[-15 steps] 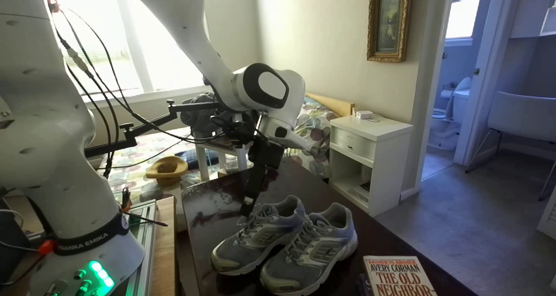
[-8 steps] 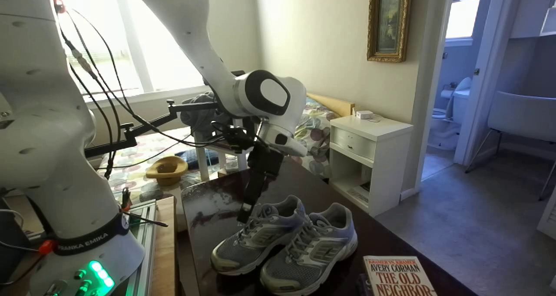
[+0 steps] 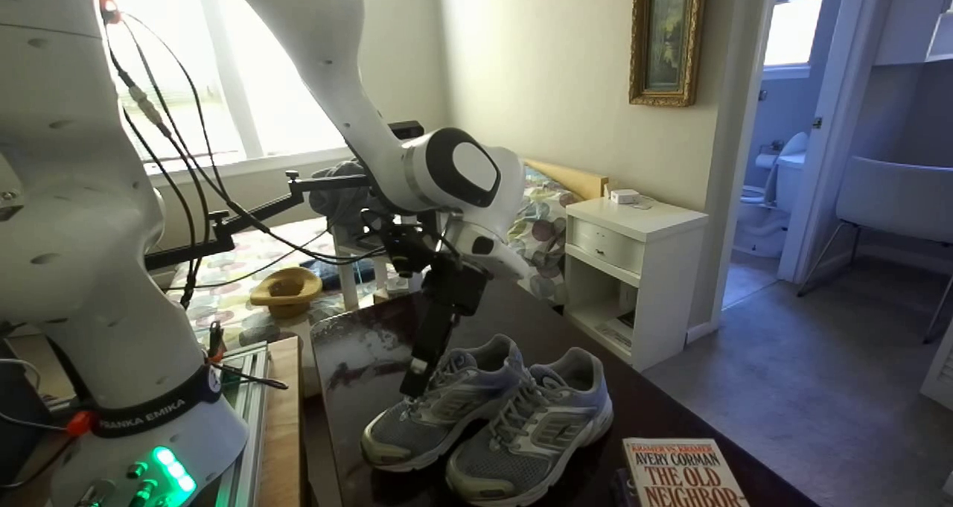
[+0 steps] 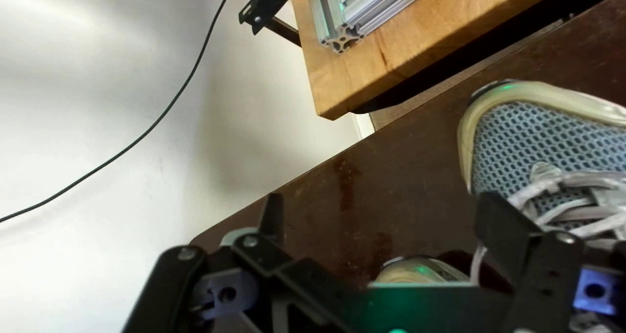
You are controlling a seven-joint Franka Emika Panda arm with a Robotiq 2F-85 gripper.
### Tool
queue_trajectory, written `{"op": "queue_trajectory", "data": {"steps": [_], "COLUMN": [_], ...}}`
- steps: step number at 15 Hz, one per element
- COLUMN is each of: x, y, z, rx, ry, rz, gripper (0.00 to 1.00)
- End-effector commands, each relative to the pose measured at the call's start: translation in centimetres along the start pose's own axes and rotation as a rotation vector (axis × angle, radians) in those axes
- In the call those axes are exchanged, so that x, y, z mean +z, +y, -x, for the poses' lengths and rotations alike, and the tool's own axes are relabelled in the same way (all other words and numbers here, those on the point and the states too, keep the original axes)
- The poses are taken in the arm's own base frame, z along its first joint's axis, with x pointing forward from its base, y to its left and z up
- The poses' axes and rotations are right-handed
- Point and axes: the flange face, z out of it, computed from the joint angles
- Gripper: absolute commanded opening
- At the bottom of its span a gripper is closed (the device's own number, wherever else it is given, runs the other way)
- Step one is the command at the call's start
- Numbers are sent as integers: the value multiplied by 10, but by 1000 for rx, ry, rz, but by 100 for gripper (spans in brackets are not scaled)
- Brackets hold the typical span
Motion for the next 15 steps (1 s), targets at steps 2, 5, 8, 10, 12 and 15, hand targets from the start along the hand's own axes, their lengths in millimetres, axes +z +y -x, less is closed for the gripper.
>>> {"op": "queue_trajectory", "data": {"steps": [2, 5, 8, 10, 12, 15], "x": [11, 14, 4, -1, -8, -31], "y": [9, 19, 30, 39, 43, 40], "z": [-11, -17, -15, -15, -13, 2], "rx": [72, 149, 198, 229, 238, 195], "ry": [14, 2, -8, -8, -18, 0], "rz": [69, 57, 13, 13, -7, -88], "gripper": [100, 100, 100, 100, 100, 100]}}
